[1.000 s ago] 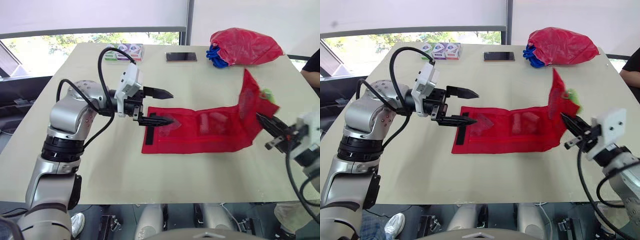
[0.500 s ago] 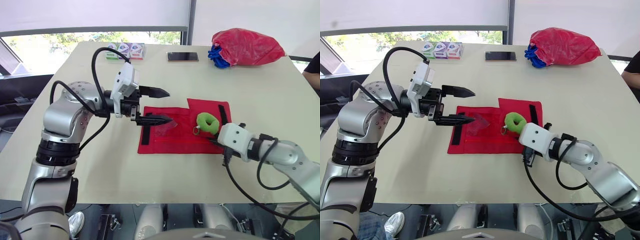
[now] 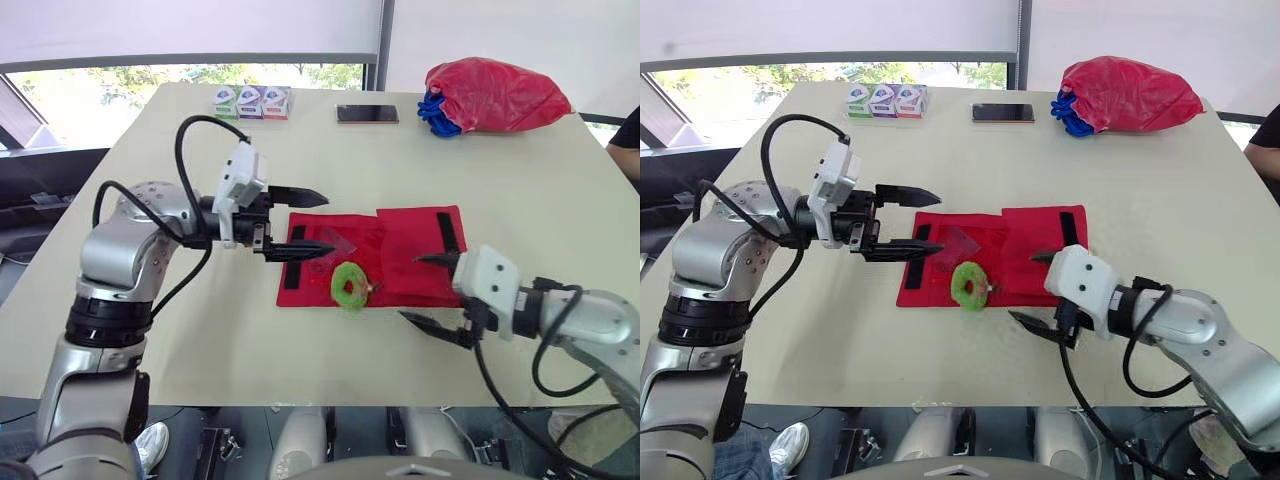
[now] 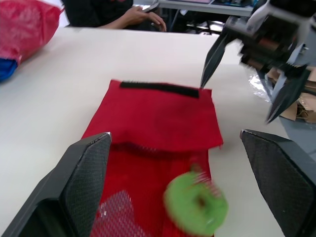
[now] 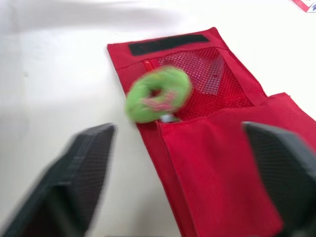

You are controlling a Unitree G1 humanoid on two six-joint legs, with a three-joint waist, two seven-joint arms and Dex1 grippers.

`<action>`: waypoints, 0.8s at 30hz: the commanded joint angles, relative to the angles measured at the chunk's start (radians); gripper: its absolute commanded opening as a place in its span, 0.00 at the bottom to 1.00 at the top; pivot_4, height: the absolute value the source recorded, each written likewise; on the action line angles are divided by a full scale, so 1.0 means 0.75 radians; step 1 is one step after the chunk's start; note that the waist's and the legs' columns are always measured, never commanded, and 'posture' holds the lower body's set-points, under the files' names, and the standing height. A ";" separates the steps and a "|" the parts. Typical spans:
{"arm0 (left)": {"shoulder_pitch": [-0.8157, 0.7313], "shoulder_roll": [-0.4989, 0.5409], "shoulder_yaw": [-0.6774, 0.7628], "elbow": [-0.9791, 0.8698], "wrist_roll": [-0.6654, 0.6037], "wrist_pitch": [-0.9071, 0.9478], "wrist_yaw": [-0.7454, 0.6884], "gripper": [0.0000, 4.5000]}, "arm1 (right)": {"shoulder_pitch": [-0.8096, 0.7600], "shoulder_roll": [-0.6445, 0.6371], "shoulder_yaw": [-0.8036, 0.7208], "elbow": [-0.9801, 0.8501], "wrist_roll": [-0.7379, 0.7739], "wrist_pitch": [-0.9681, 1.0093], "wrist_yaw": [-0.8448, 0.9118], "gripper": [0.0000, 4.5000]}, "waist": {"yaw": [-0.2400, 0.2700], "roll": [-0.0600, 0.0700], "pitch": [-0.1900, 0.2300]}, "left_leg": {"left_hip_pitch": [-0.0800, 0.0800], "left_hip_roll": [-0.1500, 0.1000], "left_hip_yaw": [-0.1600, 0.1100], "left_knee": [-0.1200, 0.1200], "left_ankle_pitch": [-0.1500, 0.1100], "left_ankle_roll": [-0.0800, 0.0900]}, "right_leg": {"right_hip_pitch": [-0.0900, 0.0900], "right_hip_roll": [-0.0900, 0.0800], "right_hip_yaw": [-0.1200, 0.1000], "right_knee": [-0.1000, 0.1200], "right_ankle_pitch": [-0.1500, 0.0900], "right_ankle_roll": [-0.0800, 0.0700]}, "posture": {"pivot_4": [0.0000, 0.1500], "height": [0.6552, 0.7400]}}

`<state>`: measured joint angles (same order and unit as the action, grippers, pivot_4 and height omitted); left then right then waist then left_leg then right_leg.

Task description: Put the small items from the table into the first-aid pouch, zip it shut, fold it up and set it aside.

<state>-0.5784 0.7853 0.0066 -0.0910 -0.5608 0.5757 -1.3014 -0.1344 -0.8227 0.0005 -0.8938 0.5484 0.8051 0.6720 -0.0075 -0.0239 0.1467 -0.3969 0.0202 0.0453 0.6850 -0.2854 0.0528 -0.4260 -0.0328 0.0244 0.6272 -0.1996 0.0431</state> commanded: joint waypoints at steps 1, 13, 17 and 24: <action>0.085 0.022 0.063 0.056 0.014 -0.023 0.034 1.00 | -0.016 0.024 -0.193 -0.030 0.201 0.000 0.030 0.99 | -0.004 0.000 0.000 | 0.000 0.000 0.000 0.000 0.000 0.000 | 0.000 0.000 0.000 0.000 0.000 0.000 | 1.00 1.00; 0.294 -0.064 0.262 0.218 -0.090 0.265 0.341 1.00 | -0.104 -0.053 -0.435 0.084 0.482 -0.024 0.053 0.99 | 0.008 -0.002 0.000 | 0.000 0.000 -0.002 0.000 0.000 0.000 | 0.001 -0.003 -0.003 0.000 0.000 0.000 | 1.00 1.00; 0.275 -0.089 0.256 0.234 -0.171 0.552 0.441 1.00 | -0.130 -0.090 -0.441 0.103 0.505 -0.034 0.049 0.99 | 0.008 -0.002 0.000 | 0.000 0.000 -0.002 0.000 0.000 0.000 | 0.001 -0.003 -0.003 0.000 0.001 0.000 | 1.00 1.00; 0.088 -0.230 0.364 0.408 -0.306 1.015 0.658 1.00 | -0.210 -0.100 -0.403 0.100 0.545 -0.020 -0.006 0.99 | 0.019 -0.003 0.000 | -0.001 0.000 -0.003 0.000 0.000 0.000 | 0.001 -0.003 -0.004 0.000 0.001 0.001 | 1.00 1.00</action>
<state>-0.4748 0.6243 0.2138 0.1672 -0.7548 1.2564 -0.8623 -0.2720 -0.8848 -0.2893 -0.8050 0.9371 0.8009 0.6835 0.0065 -0.0258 0.1467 -0.3974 0.0200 0.0426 0.6851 -0.2856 0.0529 -0.4254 -0.0346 0.0210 0.6274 -0.1989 0.0436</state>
